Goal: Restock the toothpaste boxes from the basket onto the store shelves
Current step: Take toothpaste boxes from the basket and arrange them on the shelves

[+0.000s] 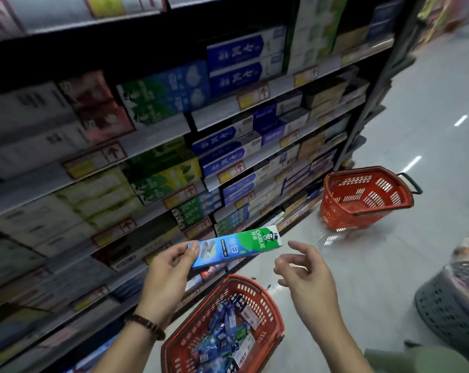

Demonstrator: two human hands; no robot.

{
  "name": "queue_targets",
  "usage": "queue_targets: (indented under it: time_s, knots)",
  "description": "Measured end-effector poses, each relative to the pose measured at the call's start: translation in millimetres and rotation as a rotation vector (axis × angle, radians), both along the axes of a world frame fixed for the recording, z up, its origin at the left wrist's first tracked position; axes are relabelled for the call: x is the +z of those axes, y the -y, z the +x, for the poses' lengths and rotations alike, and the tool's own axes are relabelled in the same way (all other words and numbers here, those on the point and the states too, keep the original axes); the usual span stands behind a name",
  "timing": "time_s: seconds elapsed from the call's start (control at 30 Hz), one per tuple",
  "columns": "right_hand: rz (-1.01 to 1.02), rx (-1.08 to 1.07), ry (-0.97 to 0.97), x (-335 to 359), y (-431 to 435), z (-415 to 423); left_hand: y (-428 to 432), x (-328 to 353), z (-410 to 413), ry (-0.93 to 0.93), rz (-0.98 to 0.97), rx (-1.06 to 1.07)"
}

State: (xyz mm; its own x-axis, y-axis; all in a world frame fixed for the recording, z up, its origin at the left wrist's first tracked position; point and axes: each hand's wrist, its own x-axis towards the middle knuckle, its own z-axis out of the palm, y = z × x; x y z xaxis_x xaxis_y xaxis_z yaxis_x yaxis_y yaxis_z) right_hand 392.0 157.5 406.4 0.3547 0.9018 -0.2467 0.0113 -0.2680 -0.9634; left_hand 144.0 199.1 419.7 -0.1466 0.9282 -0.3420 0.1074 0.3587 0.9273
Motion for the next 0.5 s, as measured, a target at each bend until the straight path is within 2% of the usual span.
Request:
queue_targets:
  time_s: [0.17, 0.5]
  knots:
    - [0.036, 0.01, 0.003, 41, 1, 1, 15, 45, 17, -0.035, 0.066, -0.011]
    - [0.137, -0.04, -0.013, 94, 5, 15, 48, 109, 43, 0.059, 0.103, 0.097]
